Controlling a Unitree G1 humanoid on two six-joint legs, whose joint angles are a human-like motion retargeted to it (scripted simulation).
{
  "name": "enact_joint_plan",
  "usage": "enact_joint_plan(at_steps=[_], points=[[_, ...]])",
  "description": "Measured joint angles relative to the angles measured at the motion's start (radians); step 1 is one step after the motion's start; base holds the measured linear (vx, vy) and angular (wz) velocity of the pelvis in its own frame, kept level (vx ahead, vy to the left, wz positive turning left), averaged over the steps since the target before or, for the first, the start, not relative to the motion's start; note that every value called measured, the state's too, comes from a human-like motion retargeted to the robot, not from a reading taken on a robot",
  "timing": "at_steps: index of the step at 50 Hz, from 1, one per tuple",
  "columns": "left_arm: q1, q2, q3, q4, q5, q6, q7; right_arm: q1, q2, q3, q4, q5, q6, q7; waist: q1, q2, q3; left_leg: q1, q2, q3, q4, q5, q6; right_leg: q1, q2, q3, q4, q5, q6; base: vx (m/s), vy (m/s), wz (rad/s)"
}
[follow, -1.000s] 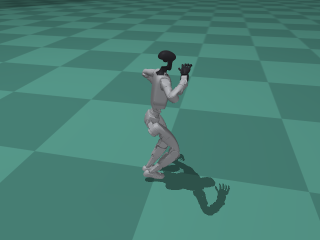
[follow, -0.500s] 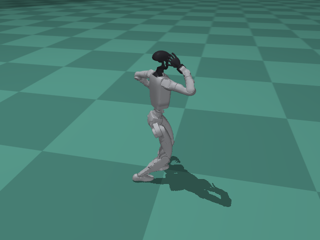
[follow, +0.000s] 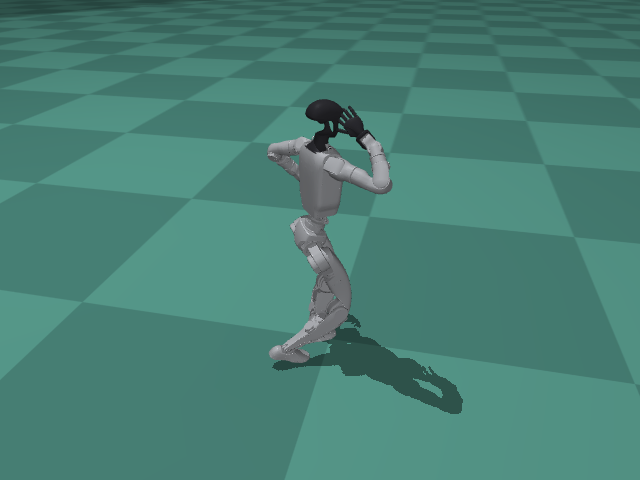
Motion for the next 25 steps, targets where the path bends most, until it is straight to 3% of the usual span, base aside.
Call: enact_joint_plan(at_steps=[8, 17, 25], points=[[-0.034, 0.028, -0.039, -0.021, -0.001, -0.016, 0.017, 0.05, -0.069, -0.008, -0.053, 0.009, -0.009, 0.014, -0.042, 0.014, 0.024, 0.054, -0.028, -0.021, -0.067, 0.023, -0.01, -0.118, -0.054, 0.018, 0.072, -0.042, -0.041, 0.05, 0.0, 0.24], [-0.055, 0.053, -0.023, -0.024, 0.006, -0.027, 0.103, 0.08, -0.115, -0.004, -0.067, 0.009, -0.017, -0.043, -0.045, 0.039, 0.023, 0.107, 0.002, -0.065, -0.162, 0.047, -0.043, -0.175, 0.034, 0.049, -0.087, -0.049, -0.068, 0.01, 0.0, 0.09], [-0.03, 0.051, -0.011, -0.045, 0.011, -0.03, 0.165, 0.088, -0.161, 0.022, -0.052, 0.034, -0.03, -0.078, -0.062, 0.027, 0.03, 0.046, 0.003, -0.051, 0.006, -0.019, -0.032, -0.196, 0.044, 0.056, 0.002, -0.017, -0.066, -0.01, 0.0, 0.04]])
